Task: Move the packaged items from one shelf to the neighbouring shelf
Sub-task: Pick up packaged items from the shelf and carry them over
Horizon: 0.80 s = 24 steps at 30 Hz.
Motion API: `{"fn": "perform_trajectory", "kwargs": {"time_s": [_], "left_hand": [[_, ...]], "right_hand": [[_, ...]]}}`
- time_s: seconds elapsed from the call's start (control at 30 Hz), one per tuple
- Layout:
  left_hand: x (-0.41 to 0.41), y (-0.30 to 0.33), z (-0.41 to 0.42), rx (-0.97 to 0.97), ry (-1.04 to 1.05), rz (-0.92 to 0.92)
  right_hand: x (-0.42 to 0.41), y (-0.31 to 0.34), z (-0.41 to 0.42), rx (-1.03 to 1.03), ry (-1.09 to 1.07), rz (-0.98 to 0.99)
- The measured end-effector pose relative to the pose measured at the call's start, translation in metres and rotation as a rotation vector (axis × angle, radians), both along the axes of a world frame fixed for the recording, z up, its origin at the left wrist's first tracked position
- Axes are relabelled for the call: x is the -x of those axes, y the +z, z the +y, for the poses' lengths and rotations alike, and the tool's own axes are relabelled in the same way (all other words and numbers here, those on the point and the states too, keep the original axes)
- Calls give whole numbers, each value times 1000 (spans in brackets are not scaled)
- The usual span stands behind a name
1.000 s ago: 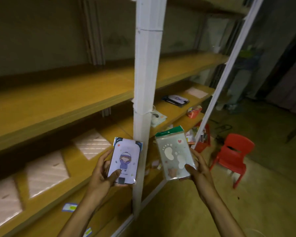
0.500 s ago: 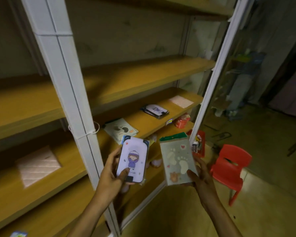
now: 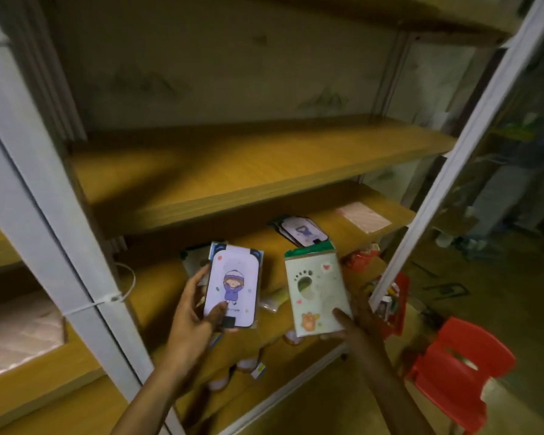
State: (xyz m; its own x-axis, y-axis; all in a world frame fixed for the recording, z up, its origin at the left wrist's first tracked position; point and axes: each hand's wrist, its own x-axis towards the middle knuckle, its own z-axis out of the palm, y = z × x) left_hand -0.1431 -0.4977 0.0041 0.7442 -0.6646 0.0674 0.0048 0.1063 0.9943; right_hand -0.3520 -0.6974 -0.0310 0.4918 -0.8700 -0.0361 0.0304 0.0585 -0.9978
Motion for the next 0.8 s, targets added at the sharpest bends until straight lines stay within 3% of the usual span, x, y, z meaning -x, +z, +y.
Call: {"fn": "perform_trajectory", "kwargs": {"time_s": [0.13,0.43,0.57,0.67,0.8], "left_hand": [[-23,11,-13,20,144,67],[-49,10,-7,-196,397,-7],[-49,6,-7,-178,465,-40],[-42,11,-11,-166,490,-61],[-34,12,-15,-154,544,-47]], "right_hand": [[-56,-4,-28,19,174,12],[-173,0,-31,-90,445,50],[-201,-5,-27,-86,541,101],[-209,-10,-27,-14,597,197],[-208,-12,-35,259,627,331]]}}
